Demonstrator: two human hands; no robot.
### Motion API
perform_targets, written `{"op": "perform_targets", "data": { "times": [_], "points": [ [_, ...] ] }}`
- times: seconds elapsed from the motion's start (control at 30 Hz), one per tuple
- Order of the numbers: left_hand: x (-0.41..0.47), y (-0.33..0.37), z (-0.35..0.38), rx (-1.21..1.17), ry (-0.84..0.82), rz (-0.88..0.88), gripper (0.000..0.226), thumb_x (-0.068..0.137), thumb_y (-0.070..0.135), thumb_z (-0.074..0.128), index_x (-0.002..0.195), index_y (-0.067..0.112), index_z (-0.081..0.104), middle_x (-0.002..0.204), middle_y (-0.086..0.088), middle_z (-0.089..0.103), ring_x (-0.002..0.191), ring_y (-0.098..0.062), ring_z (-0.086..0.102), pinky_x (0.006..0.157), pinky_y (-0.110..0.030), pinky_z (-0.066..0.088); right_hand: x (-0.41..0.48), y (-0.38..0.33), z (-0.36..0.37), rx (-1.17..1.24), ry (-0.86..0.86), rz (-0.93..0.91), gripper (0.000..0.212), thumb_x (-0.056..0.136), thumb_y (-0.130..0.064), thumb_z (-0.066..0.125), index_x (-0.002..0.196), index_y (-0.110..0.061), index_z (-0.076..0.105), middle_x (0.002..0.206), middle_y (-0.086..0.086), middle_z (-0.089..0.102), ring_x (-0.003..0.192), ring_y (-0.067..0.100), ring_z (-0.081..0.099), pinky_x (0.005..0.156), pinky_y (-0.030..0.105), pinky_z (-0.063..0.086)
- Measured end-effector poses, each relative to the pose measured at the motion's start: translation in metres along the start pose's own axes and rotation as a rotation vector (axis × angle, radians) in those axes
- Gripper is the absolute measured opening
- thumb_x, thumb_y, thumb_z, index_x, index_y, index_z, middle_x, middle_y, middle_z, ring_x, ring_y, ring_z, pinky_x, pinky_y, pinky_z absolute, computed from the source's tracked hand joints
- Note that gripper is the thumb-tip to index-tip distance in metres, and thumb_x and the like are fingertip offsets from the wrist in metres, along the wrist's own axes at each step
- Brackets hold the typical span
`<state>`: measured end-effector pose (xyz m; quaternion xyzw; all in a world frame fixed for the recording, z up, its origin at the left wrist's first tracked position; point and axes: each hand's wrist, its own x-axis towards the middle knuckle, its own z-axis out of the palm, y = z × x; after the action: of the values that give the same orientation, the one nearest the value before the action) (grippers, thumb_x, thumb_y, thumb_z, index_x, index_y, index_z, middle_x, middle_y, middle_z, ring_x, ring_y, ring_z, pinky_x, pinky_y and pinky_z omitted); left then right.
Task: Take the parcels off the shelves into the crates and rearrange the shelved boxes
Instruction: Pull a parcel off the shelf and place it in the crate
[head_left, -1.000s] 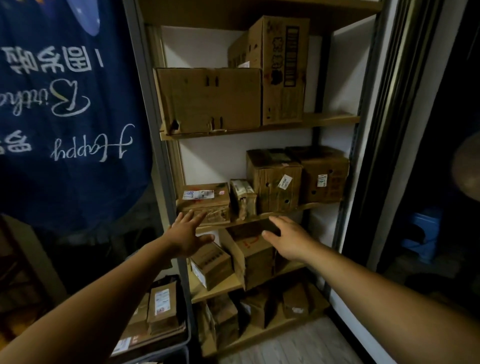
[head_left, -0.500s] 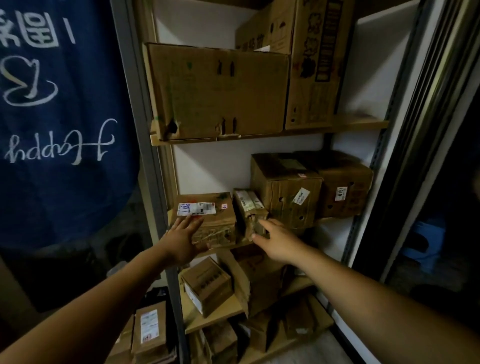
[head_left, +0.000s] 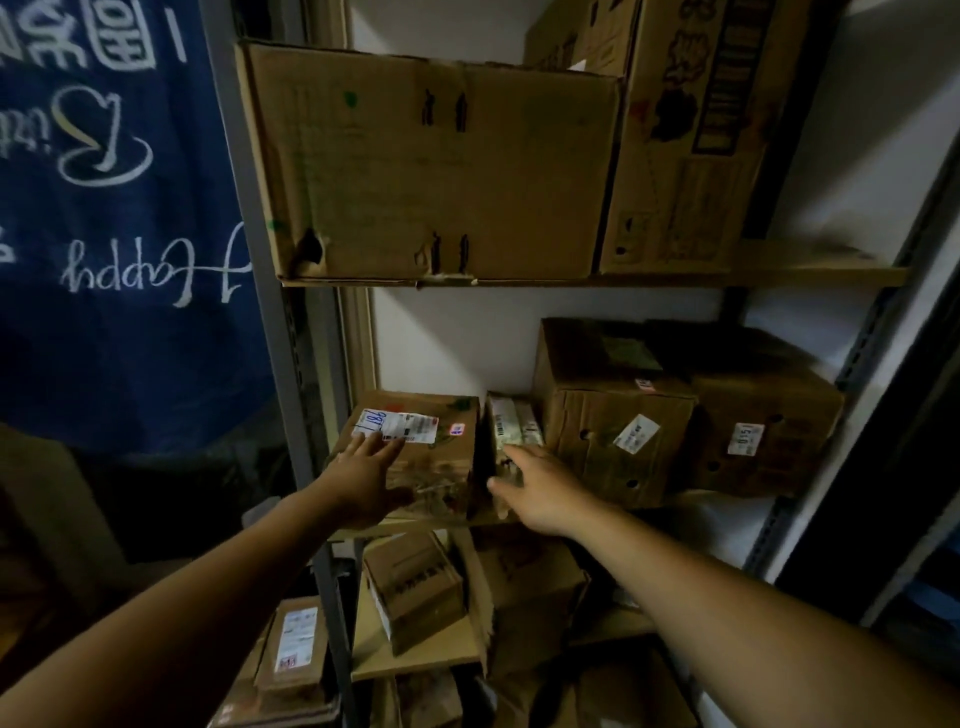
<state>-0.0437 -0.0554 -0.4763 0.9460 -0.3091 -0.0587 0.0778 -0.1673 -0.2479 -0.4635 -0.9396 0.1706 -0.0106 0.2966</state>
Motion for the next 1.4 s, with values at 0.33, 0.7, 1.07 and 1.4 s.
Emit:
{"op": "perform_targets", "data": {
  "times": [0.33,0.7,1.07,1.4],
  "points": [
    [0.038,-0.018,0.025,0.059,-0.057,-0.130,0.094,0.083,0.052,0.059,0.151,0.032,-0.004,0.158,-0.006,-0.015,0.143,-0.036,-0.013,0.115,-0.054,0.006,0.065,-0.009,0.040,-0.063,-0.219,-0.071,0.069,0.097,-0.042,0.046,0.152,-0.027,0.008,0.160,-0.004,-0.011,0.147,0.027,0.003,0.115,0.038,0.017],
    [0.045,-0.038,0.042,0.073,-0.062,-0.121,0.088,0.082,0.048,0.063,0.150,0.034,0.008,0.158,-0.005,0.000,0.144,-0.038,-0.001,0.114,-0.053,0.020,0.079,-0.004,0.061,-0.116,-0.244,0.031,0.068,0.097,-0.035,0.048,0.152,-0.030,0.008,0.159,-0.002,-0.015,0.146,0.029,0.005,0.114,0.040,0.021],
    [0.018,-0.039,0.047,0.119,-0.018,-0.098,0.076,0.082,0.050,0.061,0.145,0.034,0.022,0.151,-0.004,0.017,0.140,-0.033,0.014,0.109,-0.049,0.032,0.061,0.003,0.075,-0.161,-0.127,0.013,0.045,0.091,-0.039,0.051,0.133,-0.032,0.036,0.136,0.001,0.037,0.120,0.027,0.044,0.097,0.042,0.043],
    [-0.004,-0.038,0.066,0.119,-0.010,-0.091,0.086,0.083,0.051,0.060,0.149,0.032,0.009,0.156,-0.004,0.001,0.144,-0.036,-0.006,0.111,-0.056,0.027,0.038,0.014,0.096,-0.103,-0.089,0.017,0.038,0.089,-0.037,0.052,0.121,-0.039,0.031,0.133,-0.002,0.032,0.118,0.030,0.044,0.095,0.054,0.041]
  ]
}}
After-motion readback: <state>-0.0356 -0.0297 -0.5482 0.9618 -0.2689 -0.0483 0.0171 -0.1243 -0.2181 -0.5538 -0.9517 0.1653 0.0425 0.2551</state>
